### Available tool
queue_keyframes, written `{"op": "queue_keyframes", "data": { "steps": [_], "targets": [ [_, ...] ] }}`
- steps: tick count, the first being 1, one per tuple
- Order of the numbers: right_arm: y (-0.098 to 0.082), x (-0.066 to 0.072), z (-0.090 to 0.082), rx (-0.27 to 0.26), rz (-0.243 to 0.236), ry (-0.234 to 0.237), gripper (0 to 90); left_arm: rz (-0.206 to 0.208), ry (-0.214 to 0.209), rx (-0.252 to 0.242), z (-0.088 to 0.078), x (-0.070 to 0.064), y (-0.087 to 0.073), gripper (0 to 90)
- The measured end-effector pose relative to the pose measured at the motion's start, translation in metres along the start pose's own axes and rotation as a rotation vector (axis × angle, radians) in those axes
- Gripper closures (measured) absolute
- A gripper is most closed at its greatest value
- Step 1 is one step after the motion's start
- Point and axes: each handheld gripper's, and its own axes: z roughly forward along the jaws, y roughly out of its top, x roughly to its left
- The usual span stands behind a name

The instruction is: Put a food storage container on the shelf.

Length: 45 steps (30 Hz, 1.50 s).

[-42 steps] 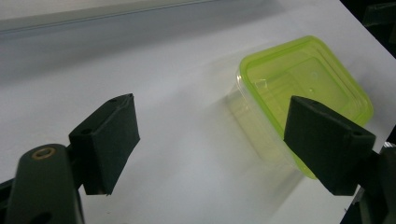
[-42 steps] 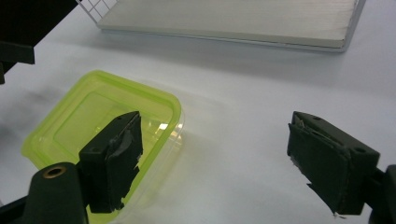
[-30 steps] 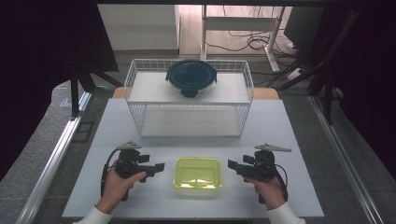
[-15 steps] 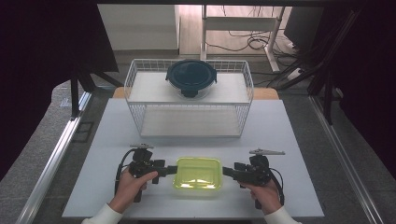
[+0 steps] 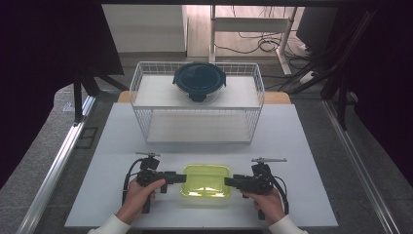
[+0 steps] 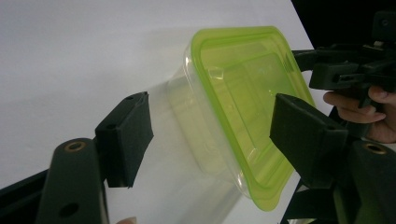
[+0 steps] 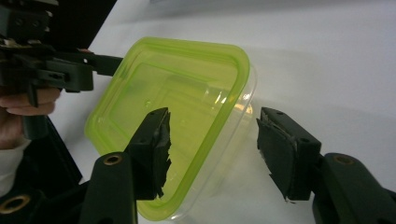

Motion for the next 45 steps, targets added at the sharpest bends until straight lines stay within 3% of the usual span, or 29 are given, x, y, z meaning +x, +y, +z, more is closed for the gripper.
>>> {"op": "queue_keyframes", "data": {
  "steps": [3, 9, 11, 12, 15, 17, 21, 30, 36, 45],
  "targets": [
    [-0.001, -0.002, 0.001, 0.004, 0.018, 0.013, 46.7, -0.028, -0.035, 0.011, 0.005, 0.002, -0.002, 31.1],
    [-0.003, -0.005, 0.004, 0.014, 0.051, 0.049, 55.6, -0.025, -0.036, 0.029, 0.009, 0.000, -0.002, 37.4],
    [-0.004, -0.006, 0.006, 0.031, 0.053, 0.071, 62.9, -0.038, -0.070, 0.038, 0.011, 0.002, -0.002, 42.9],
    [-0.004, -0.006, 0.008, 0.042, 0.059, 0.077, 66.1, -0.064, -0.102, 0.036, 0.012, 0.002, -0.003, 48.1],
    [-0.005, -0.004, 0.009, 0.051, 0.069, 0.059, 68.6, -0.063, -0.058, 0.028, 0.014, -0.001, -0.004, 55.8],
    [-0.005, -0.003, 0.008, 0.048, 0.072, 0.051, 70.6, -0.092, -0.065, 0.013, 0.013, 0.000, -0.006, 59.7],
    [-0.006, 0.001, 0.003, 0.018, 0.091, 0.042, 75.5, -0.095, -0.069, -0.012, 0.009, -0.001, -0.007, 71.4],
    [-0.006, 0.003, -0.002, 0.007, 0.071, 0.036, 77.7, -0.056, -0.058, -0.029, 0.007, -0.006, -0.008, 73.5],
    [-0.004, 0.011, -0.007, -0.009, 0.007, 0.015, 78.4, -0.052, -0.066, -0.046, 0.005, -0.008, -0.008, 74.0],
    [0.000, 0.017, -0.013, -0.036, -0.027, 0.028, 78.4, -0.008, -0.054, -0.076, -0.004, -0.019, -0.004, 74.0]
  ]
}}
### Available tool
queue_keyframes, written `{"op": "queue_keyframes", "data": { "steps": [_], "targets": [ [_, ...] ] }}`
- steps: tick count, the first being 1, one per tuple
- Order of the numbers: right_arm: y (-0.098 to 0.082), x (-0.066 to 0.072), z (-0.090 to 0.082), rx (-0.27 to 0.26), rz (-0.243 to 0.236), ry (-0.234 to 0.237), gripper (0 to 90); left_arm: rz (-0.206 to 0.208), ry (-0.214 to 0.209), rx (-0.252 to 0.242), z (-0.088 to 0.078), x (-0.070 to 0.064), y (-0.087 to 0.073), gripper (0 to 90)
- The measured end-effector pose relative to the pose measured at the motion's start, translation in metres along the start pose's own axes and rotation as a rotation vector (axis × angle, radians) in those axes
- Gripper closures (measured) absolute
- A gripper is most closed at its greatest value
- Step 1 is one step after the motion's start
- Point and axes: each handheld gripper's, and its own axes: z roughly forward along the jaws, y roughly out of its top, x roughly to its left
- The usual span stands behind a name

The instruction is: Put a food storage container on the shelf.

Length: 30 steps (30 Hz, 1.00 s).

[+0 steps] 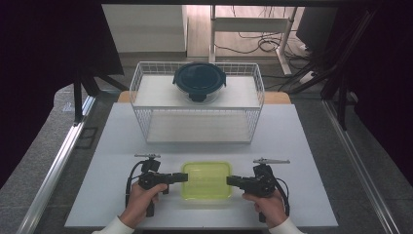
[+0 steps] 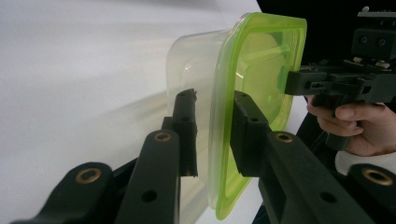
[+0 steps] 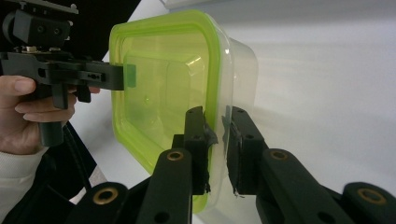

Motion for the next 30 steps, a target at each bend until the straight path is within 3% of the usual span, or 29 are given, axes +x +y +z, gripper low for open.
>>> {"op": "queue_keyframes", "data": {
  "steps": [6, 14, 24, 30],
  "targets": [
    [0.005, 0.004, -0.006, -0.015, -0.031, 0.005, 78.6, 0.040, 0.016, -0.018, -0.004, -0.010, 0.003, 74.0],
    [0.012, 0.008, -0.010, -0.032, -0.050, 0.005, 78.8, 0.058, 0.022, -0.036, -0.009, -0.017, 0.010, 74.1],
    [0.030, 0.012, -0.021, -0.075, -0.069, 0.001, 78.8, 0.117, 0.038, -0.049, -0.015, -0.035, 0.036, 74.2],
    [0.045, 0.022, -0.028, -0.095, -0.110, 0.003, 78.7, 0.159, 0.048, -0.075, -0.027, -0.048, 0.051, 74.2]
  ]
}}
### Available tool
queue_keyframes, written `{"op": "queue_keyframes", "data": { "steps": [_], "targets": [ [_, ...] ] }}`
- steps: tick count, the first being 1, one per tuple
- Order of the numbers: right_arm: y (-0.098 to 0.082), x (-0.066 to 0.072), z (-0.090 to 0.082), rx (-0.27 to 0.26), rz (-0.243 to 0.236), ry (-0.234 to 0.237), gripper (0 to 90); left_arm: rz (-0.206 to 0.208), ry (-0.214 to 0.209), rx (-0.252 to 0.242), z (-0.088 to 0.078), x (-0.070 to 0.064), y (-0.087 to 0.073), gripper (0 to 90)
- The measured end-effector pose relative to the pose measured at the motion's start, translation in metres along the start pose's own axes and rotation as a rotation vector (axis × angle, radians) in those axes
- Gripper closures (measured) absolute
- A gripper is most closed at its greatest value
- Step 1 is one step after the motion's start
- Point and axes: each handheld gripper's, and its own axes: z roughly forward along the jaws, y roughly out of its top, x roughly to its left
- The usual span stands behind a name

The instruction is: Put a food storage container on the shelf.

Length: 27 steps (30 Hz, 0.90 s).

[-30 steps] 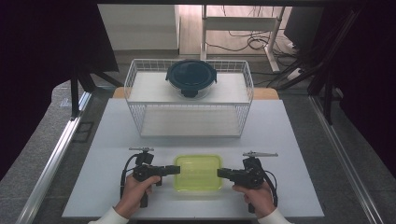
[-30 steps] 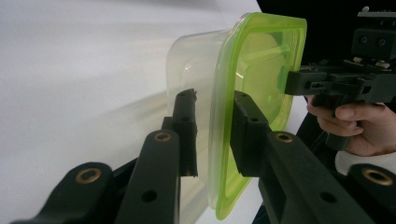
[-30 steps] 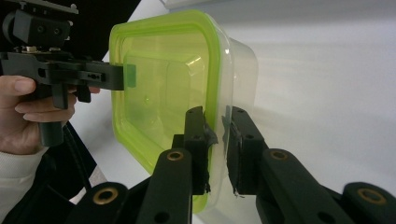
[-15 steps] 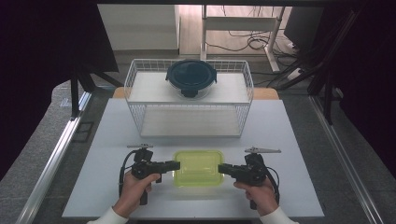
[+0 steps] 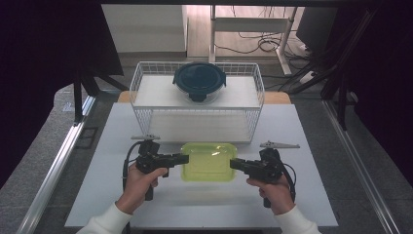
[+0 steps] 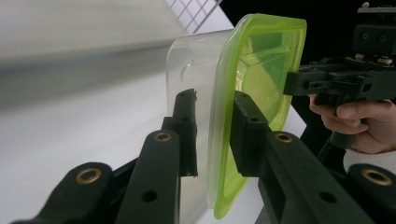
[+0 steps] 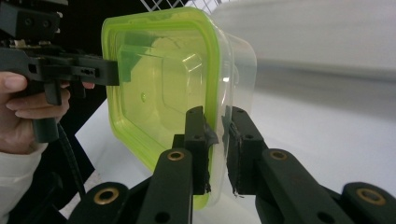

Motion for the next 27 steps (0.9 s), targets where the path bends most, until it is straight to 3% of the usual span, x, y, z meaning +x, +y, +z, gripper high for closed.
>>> {"op": "queue_keyframes", "data": {
  "steps": [15, 27],
  "targets": [
    [0.044, 0.025, -0.015, -0.049, -0.095, 0.006, 78.6, 0.080, 0.022, -0.066, -0.029, -0.023, 0.037, 74.1],
    [0.073, 0.037, -0.016, -0.066, -0.133, 0.018, 78.6, 0.101, 0.033, -0.088, -0.045, -0.030, 0.059, 74.1]
  ]
}}
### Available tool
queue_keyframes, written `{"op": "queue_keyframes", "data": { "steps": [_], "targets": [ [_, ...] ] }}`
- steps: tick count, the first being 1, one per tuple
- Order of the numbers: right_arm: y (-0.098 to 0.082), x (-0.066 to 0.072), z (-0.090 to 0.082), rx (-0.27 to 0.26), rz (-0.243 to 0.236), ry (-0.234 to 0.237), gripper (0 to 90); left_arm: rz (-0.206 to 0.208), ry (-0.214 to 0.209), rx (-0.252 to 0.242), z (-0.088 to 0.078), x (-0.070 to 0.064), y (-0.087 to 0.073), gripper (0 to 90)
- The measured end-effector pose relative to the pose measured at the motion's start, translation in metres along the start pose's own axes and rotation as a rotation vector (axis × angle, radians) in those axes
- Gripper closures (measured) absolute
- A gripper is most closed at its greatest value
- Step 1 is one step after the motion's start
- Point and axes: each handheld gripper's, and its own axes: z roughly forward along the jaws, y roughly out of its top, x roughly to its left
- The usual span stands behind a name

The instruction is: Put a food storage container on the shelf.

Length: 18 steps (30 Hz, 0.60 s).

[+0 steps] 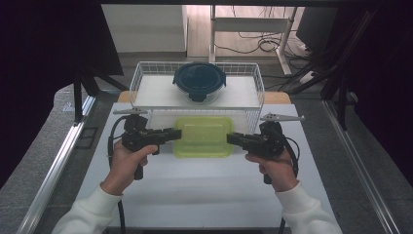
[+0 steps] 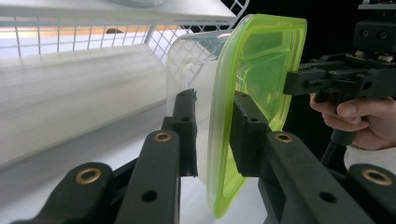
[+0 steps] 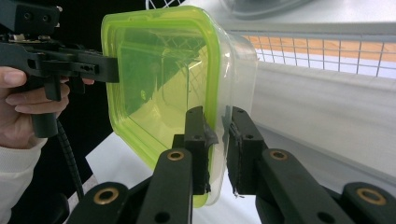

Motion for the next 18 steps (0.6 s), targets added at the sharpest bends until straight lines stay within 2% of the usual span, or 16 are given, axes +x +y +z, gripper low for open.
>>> {"op": "queue_keyframes", "data": {
  "steps": [9, 18],
  "targets": [
    [0.014, 0.000, 0.003, -0.009, 0.000, 0.010, 78.7, 0.012, 0.006, -0.007, -0.005, 0.000, 0.013, 74.1],
    [0.031, 0.006, -0.002, -0.027, -0.019, 0.017, 78.6, 0.028, 0.009, -0.025, -0.014, -0.006, 0.028, 74.1]
  ]
}}
